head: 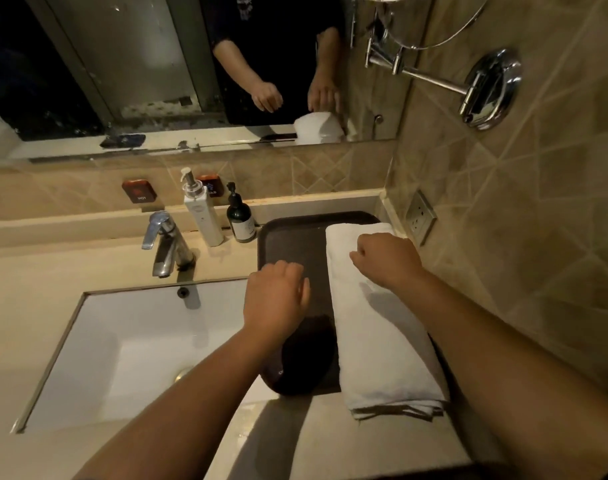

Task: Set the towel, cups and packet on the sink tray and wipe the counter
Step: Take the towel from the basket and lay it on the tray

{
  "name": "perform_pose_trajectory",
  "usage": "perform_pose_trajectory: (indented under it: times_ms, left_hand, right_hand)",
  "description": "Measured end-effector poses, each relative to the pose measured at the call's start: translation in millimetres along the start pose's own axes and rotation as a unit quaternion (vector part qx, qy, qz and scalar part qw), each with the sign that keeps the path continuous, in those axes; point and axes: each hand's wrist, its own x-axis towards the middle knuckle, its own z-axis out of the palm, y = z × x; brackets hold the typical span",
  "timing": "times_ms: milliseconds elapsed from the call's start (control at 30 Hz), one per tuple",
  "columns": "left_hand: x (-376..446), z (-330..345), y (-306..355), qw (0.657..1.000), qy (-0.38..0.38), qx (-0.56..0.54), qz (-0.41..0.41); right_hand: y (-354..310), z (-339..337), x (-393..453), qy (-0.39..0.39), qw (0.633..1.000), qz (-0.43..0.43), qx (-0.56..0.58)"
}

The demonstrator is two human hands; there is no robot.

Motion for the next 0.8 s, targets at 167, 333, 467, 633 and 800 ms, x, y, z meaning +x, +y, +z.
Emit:
perform_pose_trajectory:
  times_ms: [167, 333, 467, 633, 800]
  left_hand:
    - [-33, -4, -16, 0.999, 0.004, 0.042, 0.007]
    - [-71, -10, -23, 0.998, -0.026, 0.019, 0.060]
    - [-109, -19, -35, 0.991, -0.040, -0.006, 0.129]
    - [-181, -38, -46, 0.966, -0.085, -0.031, 0.242]
    - [-246, -65, -26, 0.924, -0.127, -0.037, 0.358]
  right_hand:
    - [-23, 17, -79, 0.143, 0.990, 0.000, -0.015]
    - [-43, 45, -153, 0.117, 0.990, 0.067, -0.047]
    - [-77, 51, -215, 0.124, 0.981, 0.133, -0.065]
    - [-136, 60, -326, 0.109, 0.969, 0.219, -0.027]
    - [-170, 54, -435, 0.093, 0.943, 0.318, -0.029]
